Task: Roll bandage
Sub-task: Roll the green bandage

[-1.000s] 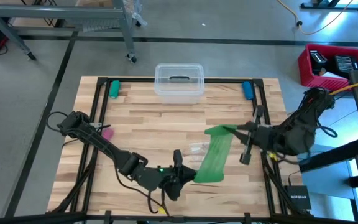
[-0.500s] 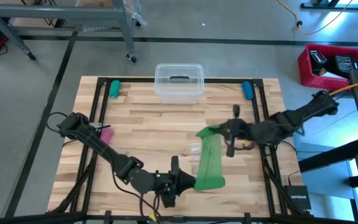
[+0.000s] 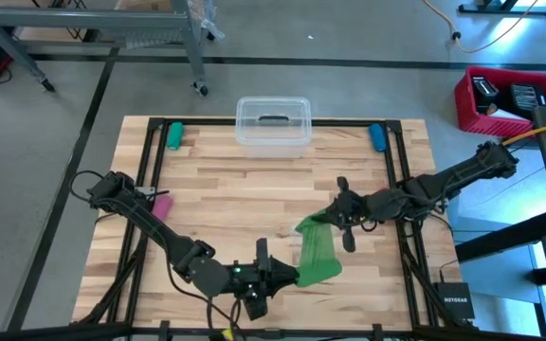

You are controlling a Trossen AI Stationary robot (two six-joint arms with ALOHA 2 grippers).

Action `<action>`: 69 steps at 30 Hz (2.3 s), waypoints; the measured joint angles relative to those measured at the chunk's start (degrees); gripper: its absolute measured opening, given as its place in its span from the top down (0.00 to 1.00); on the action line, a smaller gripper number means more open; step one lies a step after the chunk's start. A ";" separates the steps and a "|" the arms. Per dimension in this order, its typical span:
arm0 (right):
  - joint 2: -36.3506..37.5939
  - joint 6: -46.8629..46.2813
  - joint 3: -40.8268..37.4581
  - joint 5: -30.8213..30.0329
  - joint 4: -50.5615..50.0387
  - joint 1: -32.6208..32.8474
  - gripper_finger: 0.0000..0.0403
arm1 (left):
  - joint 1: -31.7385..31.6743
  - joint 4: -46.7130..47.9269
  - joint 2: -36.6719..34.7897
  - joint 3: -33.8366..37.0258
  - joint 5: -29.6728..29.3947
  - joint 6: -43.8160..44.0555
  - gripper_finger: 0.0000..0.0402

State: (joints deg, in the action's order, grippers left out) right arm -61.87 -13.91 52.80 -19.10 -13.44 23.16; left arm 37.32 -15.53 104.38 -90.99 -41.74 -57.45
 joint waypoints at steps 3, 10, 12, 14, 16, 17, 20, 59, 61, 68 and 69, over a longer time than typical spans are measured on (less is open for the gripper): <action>-0.02 -2.26 -0.06 3.99 -0.67 -0.02 0.95 | -0.86 0.50 0.00 0.01 -1.34 -0.11 0.93; 0.50 -1.06 -0.09 7.05 -2.72 -0.02 0.65 | -1.86 0.25 0.00 0.01 -2.05 -1.26 0.93; 1.41 -0.15 0.30 6.00 -4.03 -0.02 0.55 | -2.18 0.59 0.00 0.01 -2.23 -0.96 0.93; 2.58 0.47 1.02 5.59 -5.86 0.00 0.47 | -2.42 0.95 0.00 0.01 -2.31 -0.17 0.93; 3.67 0.65 2.16 6.34 -9.05 0.00 0.40 | -2.44 1.48 0.00 0.01 -2.40 0.53 0.93; 4.21 0.69 2.85 6.82 -10.88 0.00 0.37 | -2.50 1.60 0.00 0.01 -2.43 1.48 0.93; 6.38 0.78 4.80 6.34 -15.96 -0.02 0.31 | -3.02 1.43 -0.07 -0.03 -2.32 5.00 0.93; 6.49 9.26 -33.97 -7.96 47.90 6.35 0.27 | -12.54 -15.88 -12.56 25.95 7.15 36.56 0.93; 4.87 9.74 -32.95 -6.27 50.25 6.35 0.27 | -12.50 -16.06 -12.57 25.95 7.27 36.50 0.93; 2.44 14.92 -29.34 -4.74 51.73 6.39 0.27 | -13.42 -17.01 -12.57 25.95 7.28 36.76 0.93; 2.22 15.48 -29.03 -5.18 51.82 6.21 0.28 | -13.53 -16.98 -12.57 25.95 7.30 37.22 0.93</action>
State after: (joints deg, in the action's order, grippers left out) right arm -59.65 1.57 23.76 -24.28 38.38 29.37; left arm 23.79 -32.51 91.81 -65.04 -34.44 -20.23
